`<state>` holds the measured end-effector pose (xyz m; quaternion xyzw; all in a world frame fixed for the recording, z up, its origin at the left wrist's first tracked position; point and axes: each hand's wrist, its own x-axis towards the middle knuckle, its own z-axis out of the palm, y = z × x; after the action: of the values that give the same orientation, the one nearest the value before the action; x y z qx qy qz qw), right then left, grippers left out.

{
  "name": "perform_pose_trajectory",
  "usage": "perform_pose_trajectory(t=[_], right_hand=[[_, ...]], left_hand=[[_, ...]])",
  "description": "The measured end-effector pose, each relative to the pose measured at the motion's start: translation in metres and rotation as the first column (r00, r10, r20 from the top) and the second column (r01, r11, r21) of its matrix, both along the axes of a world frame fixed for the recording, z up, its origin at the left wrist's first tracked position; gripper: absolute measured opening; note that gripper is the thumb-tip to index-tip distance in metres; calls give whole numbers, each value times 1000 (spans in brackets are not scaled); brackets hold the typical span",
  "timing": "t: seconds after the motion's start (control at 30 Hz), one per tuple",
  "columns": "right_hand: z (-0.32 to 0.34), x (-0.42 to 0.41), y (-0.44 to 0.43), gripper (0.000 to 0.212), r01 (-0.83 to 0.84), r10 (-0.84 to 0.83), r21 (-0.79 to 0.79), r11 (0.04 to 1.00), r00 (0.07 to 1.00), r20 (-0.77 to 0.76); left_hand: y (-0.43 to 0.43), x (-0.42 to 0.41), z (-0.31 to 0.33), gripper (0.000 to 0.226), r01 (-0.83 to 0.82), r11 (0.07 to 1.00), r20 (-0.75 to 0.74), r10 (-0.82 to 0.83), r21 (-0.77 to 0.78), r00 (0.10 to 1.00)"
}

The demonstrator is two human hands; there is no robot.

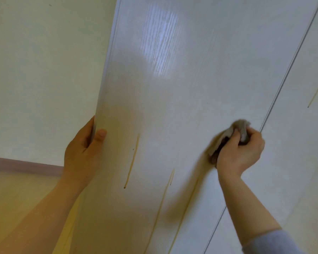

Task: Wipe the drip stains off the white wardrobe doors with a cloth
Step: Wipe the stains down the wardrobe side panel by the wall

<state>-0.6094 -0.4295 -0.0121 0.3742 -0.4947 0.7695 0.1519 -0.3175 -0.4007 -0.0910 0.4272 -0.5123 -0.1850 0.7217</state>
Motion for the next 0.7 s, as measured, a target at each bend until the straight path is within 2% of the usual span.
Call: perform_pose_trajectory(t=[0.07,0.17,0.27,0.37,0.47,0.57,0.7], right_hand=[[27,-8,-8,22,15,-18,-51,999,997,-69],[32,-26,-19,24,56,-59,-53,997,997,-49],[-8,-37,-20,22,90,-90,14,996,993,72],[-62,-40,-9,21,90,-110,144,985,984,141],[-90,-30,7,17,-7,-32,196,981,981,194],[-89,15,19,10,-188,186,132,973,982,25],[-73,78,29,19,-349,342,36,936,883,-322]], left_hand=[[0,0,-1,49,2,1000,-6,-2,5,1000],[-2,-1,-2,51,-1,1000,-9,1,7,1000],[-4,-1,-1,52,-16,1000,-1,16,2,1000],[-4,-1,-2,51,-1,1000,4,1,-7,1000],[-3,-4,-5,36,-11,1000,-15,11,-13,1000],[0,2,-13,34,5,1000,-32,-4,31,999],[5,11,-31,41,75,990,-41,-70,123,997]])
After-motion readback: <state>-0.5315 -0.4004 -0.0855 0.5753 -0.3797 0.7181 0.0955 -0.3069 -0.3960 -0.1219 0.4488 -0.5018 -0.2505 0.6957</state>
